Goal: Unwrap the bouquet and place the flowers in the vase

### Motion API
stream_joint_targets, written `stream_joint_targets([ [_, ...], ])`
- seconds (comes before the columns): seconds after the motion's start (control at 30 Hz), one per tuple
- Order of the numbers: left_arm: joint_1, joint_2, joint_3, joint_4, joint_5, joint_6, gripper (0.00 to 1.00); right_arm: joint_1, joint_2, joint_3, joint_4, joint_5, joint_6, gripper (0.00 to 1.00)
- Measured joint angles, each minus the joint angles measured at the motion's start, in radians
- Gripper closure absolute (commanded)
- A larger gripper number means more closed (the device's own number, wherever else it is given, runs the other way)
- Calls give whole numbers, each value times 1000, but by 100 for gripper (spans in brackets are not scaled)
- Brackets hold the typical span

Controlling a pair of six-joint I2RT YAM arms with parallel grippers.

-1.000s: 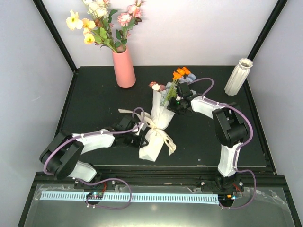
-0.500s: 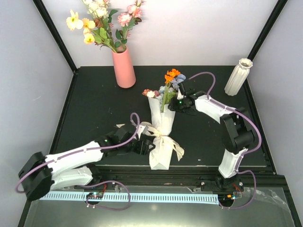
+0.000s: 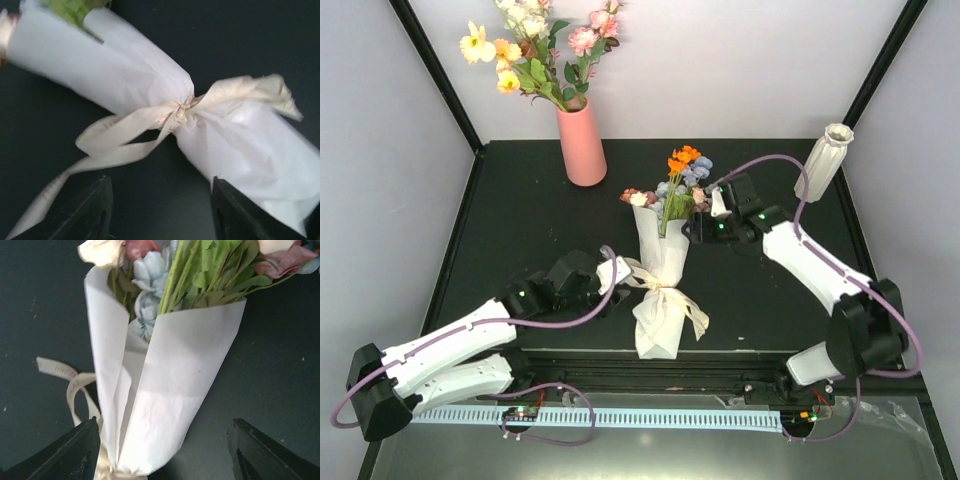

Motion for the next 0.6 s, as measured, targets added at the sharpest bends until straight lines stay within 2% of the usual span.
stream_joint_targets([
  [0.1,2,4,-36,65,24,266,49,0,-98,-73,2,-16,1,26],
  [0.23,34,77,-83,97,99,506,50,0,-210,-182,8,-41,9,25],
  [0.4,123,239,-69,117,206,659,51,0,-296,-280,17,-74,28,25],
  [0.6,188,399,-7,155,304,740,54,0,-357,-312,26,-95,39,25],
])
